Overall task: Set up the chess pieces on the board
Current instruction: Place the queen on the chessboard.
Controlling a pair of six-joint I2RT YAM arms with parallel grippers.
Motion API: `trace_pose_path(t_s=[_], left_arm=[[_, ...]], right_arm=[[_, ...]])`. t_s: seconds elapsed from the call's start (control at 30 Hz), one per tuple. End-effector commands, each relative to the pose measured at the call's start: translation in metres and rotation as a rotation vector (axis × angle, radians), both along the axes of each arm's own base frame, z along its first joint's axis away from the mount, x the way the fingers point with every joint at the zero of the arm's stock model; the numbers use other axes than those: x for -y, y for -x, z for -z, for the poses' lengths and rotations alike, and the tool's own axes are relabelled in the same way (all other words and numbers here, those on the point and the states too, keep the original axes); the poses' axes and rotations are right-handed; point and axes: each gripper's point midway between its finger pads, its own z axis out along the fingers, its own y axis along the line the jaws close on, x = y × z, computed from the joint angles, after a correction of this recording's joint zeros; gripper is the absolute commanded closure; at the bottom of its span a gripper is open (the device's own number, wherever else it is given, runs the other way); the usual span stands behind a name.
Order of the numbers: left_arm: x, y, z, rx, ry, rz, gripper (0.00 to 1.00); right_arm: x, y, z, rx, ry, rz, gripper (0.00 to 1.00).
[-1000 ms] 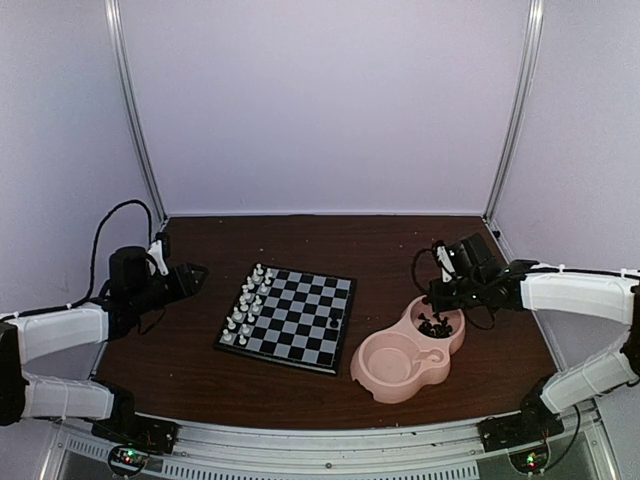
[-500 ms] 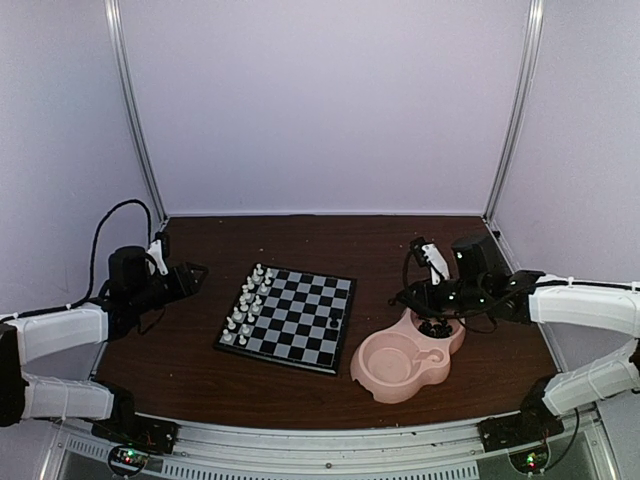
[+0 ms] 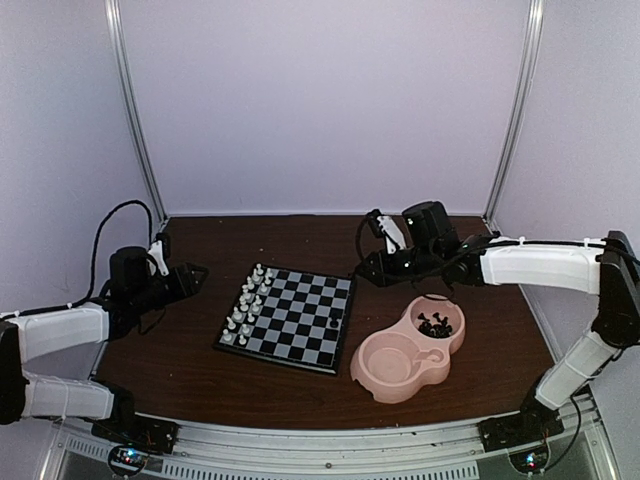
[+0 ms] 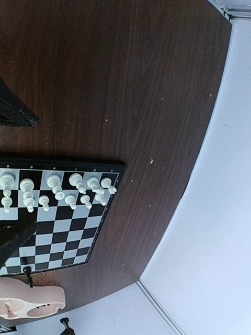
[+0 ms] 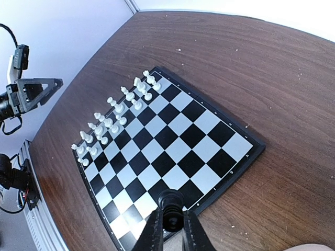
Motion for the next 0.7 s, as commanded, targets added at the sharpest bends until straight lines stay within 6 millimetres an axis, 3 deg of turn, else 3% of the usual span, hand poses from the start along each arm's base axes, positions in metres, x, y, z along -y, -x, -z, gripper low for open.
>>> trace_pose_path(t_s=[0.0, 0.13, 0.33, 0.67], left_arm=[[0.003, -0.004, -0.011, 0.043, 0.008, 0.009, 0.39], [0.005, -0.003, -0.012, 0.042, 0.018, 0.016, 0.39], [0.006, -0.004, -0.010, 0.031, 0.019, 0.021, 0.39], [0.009, -0.005, -0.007, 0.018, 0.025, 0.034, 0.39]], right_arm=[[-0.007, -0.009, 0.026, 0.006, -0.006, 0.023, 0.87], [-0.008, -0.013, 0.050, 0.001, 0.058, 0.019, 0.89], [-0.007, -0.009, 0.056, 0.043, 0.127, 0.023, 0.89], [-0.007, -0.009, 0.084, 0.006, 0.215, 0.038, 0.89]])
